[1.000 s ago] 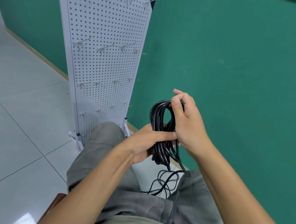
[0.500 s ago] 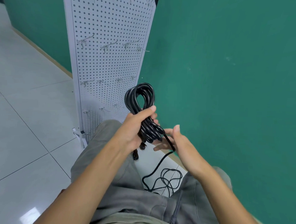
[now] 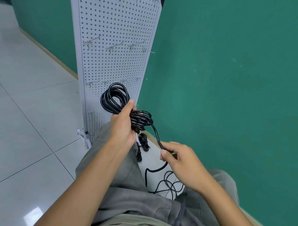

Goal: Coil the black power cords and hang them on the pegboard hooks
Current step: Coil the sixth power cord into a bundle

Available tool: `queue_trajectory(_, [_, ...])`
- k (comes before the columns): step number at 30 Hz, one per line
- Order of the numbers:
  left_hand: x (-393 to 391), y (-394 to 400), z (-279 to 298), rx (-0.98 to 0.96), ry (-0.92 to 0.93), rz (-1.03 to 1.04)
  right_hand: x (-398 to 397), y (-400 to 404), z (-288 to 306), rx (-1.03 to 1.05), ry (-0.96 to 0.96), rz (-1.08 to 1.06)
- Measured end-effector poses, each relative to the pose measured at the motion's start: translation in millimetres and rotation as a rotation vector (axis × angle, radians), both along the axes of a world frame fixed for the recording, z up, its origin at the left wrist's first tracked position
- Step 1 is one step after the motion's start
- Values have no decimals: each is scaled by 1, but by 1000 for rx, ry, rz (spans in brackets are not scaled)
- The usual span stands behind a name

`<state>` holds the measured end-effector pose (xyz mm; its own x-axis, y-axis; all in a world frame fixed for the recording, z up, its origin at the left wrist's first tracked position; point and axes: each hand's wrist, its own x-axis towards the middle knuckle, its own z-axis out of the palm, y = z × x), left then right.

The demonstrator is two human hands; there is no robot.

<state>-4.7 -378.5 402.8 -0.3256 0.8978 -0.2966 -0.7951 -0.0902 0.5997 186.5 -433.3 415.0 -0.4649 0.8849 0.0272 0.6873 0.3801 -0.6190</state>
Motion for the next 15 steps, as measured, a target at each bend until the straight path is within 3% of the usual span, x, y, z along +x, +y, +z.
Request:
queue_trajectory(9, [27, -3, -5, -35, 292, 36, -10, -3, 50, 197, -277, 225])
queue_trajectory(12, [35, -5, -5, -16, 294, -46, -12, 1, 65, 268, -169, 170])
queue_trajectory(15, [43, -8, -5, 14, 285, -154, -12, 6, 73, 189, 2, 83])
